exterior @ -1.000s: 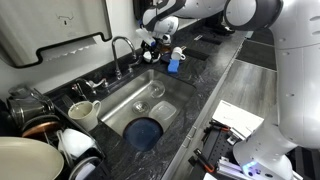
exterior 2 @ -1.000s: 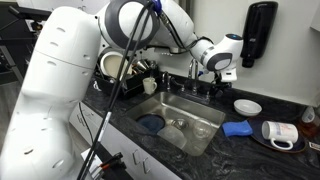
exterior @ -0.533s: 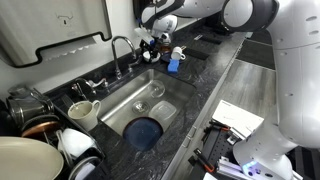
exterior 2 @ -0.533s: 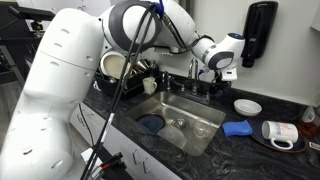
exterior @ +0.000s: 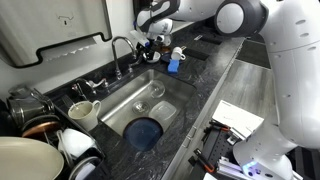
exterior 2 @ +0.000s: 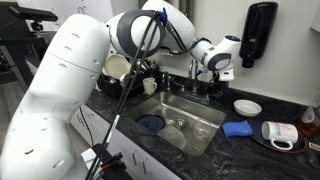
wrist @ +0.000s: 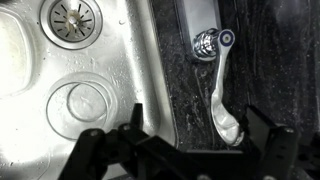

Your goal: Turn the faucet handle on the right clockwise

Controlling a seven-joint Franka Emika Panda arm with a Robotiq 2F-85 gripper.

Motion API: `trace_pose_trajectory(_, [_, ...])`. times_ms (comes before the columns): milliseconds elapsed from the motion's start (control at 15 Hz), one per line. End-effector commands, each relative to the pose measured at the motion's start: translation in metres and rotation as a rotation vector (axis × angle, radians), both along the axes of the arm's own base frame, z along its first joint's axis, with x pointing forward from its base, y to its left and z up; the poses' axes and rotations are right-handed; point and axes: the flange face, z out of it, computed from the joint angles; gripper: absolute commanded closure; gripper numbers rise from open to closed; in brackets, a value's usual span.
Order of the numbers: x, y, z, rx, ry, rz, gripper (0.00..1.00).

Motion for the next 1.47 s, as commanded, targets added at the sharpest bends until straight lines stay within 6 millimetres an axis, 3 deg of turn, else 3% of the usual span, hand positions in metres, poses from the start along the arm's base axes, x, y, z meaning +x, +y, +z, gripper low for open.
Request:
trace_pose_trajectory(0, [0.006, 0.000, -0.019, -0.036, 0.082, -0.022, 0.00])
trace_pose_trajectory(267, [0.001, 0.000, -0.021, -0.078, 0.182, -0.028, 0.00])
trace_pose_trajectory(533, [-0.008, 0.009, -0.006, 0.011, 0.210, 0.062, 0.00])
trace_pose_trajectory(1067, [-0.019, 0.021, 0.000, 0.194, 0.240, 0.206, 0.00])
trace_pose_trajectory(1400, [-0.021, 0.015, 0.011, 0.100, 0.241, 0.168, 0.00])
